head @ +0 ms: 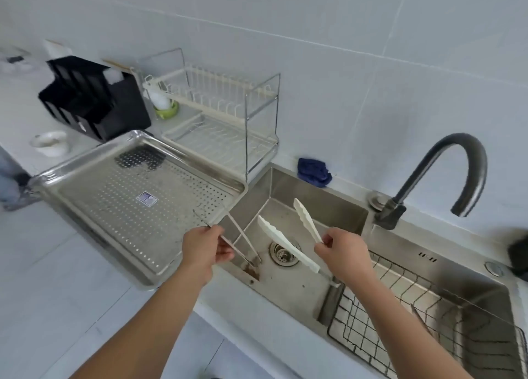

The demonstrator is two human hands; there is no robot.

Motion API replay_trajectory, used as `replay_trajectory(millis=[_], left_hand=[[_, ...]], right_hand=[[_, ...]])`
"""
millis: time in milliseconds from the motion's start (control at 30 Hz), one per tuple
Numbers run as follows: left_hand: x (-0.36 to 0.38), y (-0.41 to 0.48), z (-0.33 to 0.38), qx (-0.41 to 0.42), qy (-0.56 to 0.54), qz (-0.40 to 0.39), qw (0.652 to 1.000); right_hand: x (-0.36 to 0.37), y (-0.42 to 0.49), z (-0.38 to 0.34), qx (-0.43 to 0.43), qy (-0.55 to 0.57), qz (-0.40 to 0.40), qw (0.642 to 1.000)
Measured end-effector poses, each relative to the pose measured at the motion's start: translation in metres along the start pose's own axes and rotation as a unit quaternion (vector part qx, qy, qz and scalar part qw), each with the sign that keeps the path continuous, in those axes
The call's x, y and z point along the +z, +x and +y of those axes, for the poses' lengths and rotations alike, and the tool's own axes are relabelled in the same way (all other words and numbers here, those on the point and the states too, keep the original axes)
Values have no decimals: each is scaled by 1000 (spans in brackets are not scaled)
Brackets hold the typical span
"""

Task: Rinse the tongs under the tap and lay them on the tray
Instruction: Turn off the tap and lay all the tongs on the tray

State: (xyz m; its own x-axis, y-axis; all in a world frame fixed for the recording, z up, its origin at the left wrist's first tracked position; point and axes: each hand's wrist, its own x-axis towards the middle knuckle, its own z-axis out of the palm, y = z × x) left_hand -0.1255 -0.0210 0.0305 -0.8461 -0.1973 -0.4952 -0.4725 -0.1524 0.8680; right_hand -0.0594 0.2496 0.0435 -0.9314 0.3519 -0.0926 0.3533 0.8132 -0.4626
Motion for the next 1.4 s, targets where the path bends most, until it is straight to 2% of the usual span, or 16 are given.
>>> replay_trajectory(millis=[300, 467, 667, 900, 1100, 1233, 1400], left_hand=[[-125, 84, 40, 8, -20, 46, 999], [-184, 138, 64, 5, 30, 46, 998], [-218, 186, 85, 28, 101, 31, 994], [-217, 234, 92, 23, 193, 42, 980], [-217, 274, 93, 50, 308, 36, 949], [-221, 305, 106, 70, 386, 9, 920], [-222, 355, 122, 150, 512, -64, 844]], right_hand=[[59, 29, -130, -33, 21, -11, 999], [98, 34, -204, -16, 31, -24, 999], [131, 46, -248, -25, 6, -41, 999], [157, 79, -269, -11, 7, -79, 997], [179, 111, -286, -14, 26, -73, 997], [196, 119, -296, 13, 41, -78, 996], [227, 120, -316, 89, 50, -55, 993]])
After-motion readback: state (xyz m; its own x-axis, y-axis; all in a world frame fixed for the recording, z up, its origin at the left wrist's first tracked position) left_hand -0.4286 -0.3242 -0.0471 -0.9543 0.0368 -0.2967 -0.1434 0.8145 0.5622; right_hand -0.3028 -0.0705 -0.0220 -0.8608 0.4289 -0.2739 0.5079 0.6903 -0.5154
